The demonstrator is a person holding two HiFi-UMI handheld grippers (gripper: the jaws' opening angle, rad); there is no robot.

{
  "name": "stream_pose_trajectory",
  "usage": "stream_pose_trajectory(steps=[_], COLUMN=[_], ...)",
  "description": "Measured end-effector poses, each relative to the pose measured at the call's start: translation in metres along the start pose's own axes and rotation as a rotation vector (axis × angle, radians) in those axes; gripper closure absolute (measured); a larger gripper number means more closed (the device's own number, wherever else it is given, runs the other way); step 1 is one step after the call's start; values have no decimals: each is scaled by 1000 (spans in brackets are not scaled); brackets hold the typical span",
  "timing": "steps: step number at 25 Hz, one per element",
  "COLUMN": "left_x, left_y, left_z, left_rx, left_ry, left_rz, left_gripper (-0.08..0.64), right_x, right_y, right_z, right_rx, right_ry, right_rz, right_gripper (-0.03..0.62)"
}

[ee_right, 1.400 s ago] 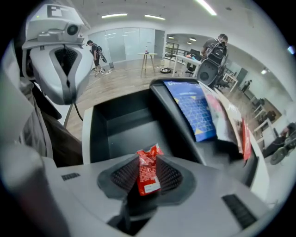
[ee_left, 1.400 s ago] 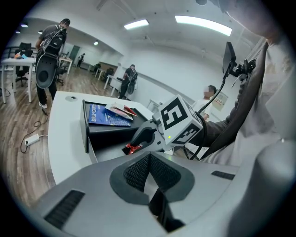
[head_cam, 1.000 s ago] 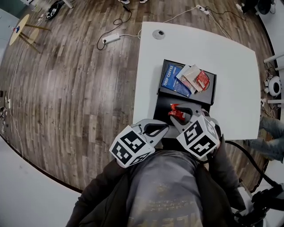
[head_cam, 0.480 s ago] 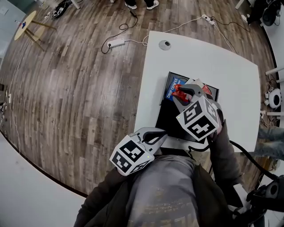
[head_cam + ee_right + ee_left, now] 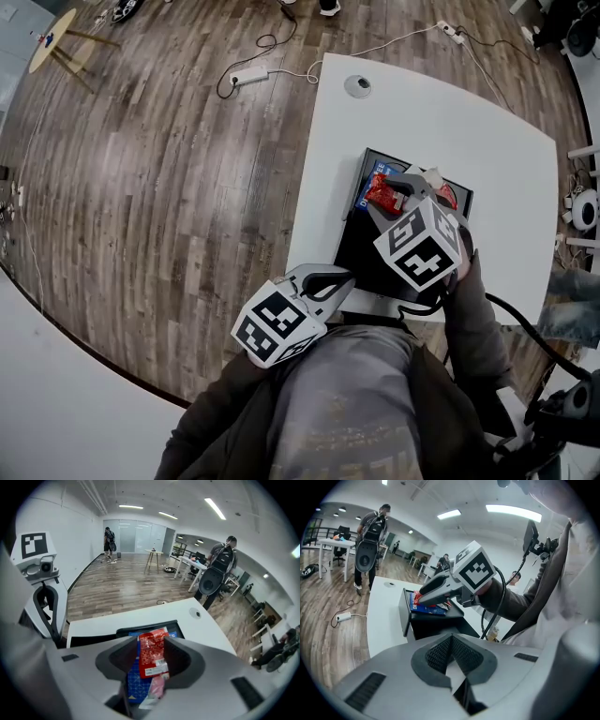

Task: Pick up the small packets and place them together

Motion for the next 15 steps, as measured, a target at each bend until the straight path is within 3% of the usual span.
stream_pose_trajectory(steps=[5,9,15], left_x=[2,2,-5], left_y=[0,4,4], left_z=[1,2,9], left_rx=[3,7,-4], left_ry=[1,4,-5], left_rz=[-4,-9,-64], left_gripper=[558,559,558], right_x=[2,5,11], right_y=[1,7,21], right_z=[6,21,59], right_rx=[-24,-98,-272], right_ry=[-31,-37,49], right_rz=[-12,-75,-211], right_gripper=[393,381,382])
Point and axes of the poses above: the fingertips, and each gripper's own axes: z backward along the fingers, x to its left, y out of its underside, the point moved 8 cm from there along z, backward along the fingers, and after that the axes turned 12 degrees about x, right-handed, at the moved point
